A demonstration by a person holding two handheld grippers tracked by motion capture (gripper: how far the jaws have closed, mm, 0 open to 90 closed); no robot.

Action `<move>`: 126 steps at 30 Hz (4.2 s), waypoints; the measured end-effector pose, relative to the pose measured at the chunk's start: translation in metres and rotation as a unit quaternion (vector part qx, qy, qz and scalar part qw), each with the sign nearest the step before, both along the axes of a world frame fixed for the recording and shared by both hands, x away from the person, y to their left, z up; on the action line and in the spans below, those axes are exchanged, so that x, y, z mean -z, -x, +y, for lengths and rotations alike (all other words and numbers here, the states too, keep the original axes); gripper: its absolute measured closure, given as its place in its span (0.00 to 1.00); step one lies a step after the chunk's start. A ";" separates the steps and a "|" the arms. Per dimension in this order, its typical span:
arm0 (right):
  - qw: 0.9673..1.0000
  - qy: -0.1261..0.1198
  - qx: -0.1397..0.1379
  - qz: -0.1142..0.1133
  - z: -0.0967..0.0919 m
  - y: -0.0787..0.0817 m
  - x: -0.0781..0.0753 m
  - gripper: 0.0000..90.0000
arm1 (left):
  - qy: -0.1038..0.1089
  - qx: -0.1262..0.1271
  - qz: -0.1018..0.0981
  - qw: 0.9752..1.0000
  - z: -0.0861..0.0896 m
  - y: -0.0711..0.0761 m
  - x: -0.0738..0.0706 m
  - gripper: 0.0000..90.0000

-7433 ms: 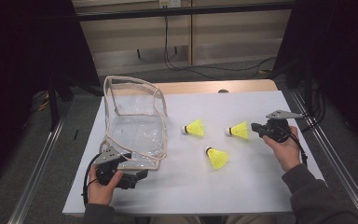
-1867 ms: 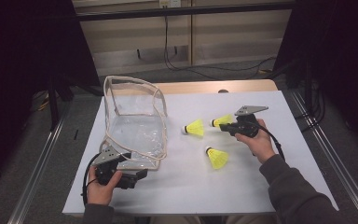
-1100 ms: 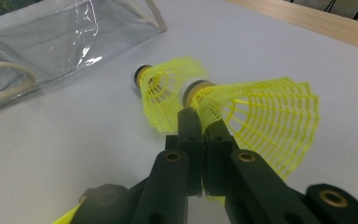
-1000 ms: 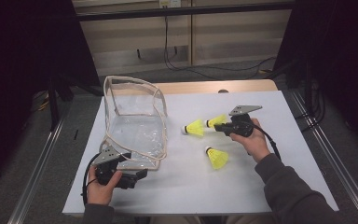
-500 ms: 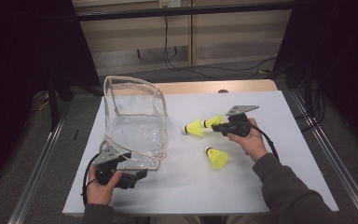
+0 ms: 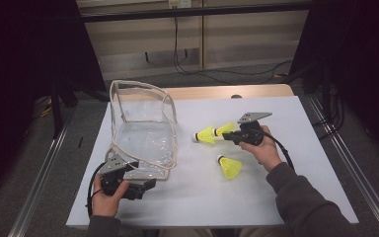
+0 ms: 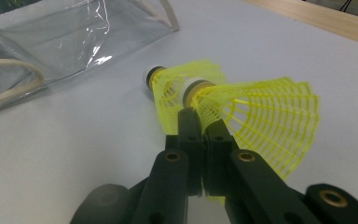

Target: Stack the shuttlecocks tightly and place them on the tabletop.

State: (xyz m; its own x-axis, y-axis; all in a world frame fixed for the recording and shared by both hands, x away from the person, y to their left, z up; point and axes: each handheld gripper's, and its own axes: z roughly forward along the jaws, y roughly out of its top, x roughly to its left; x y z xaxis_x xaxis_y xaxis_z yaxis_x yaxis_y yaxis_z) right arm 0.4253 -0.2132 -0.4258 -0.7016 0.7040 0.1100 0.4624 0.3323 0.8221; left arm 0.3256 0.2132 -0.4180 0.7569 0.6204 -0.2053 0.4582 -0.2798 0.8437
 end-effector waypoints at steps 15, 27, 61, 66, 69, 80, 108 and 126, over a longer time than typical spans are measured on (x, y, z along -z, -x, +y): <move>1.000 -0.003 -0.004 0.003 0.004 -0.001 0.002 0.98 | 0.001 0.000 0.000 1.000 0.000 0.000 0.000 0.04; 1.000 -0.004 -0.005 0.005 0.006 -0.003 0.002 0.98 | 0.001 0.001 0.000 1.000 0.000 0.000 0.000 0.04; 1.000 -0.005 -0.012 0.009 0.013 -0.005 0.008 0.98 | 0.000 0.000 -0.001 1.000 0.001 0.000 0.000 0.04; 1.000 -0.005 -0.012 0.008 0.014 -0.005 0.008 0.98 | -0.001 0.000 -0.001 1.000 0.001 0.000 0.000 0.04; 1.000 -0.007 -0.011 0.007 0.014 -0.005 0.008 0.98 | -0.001 0.001 -0.001 1.000 0.001 0.000 0.000 0.04; 1.000 -0.004 -0.014 0.010 0.015 -0.007 0.009 0.98 | -0.001 0.000 -0.001 1.000 0.000 0.000 0.000 0.04; 1.000 -0.001 -0.019 0.013 0.020 -0.011 0.011 0.98 | 0.000 0.000 -0.001 1.000 0.001 0.000 0.000 0.04; 1.000 -0.002 -0.026 0.015 0.023 -0.012 0.013 0.98 | -0.003 0.001 0.001 1.000 0.000 -0.001 0.000 0.04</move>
State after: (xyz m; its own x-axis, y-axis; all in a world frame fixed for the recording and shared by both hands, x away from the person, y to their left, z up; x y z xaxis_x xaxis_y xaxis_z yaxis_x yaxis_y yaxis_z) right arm 0.4375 -0.1898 -0.4390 -0.7332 0.6664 0.1354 0.4697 0.3524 0.8094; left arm 0.3262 0.2134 -0.4183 0.7580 0.6195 -0.2042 0.4597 -0.2852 0.8410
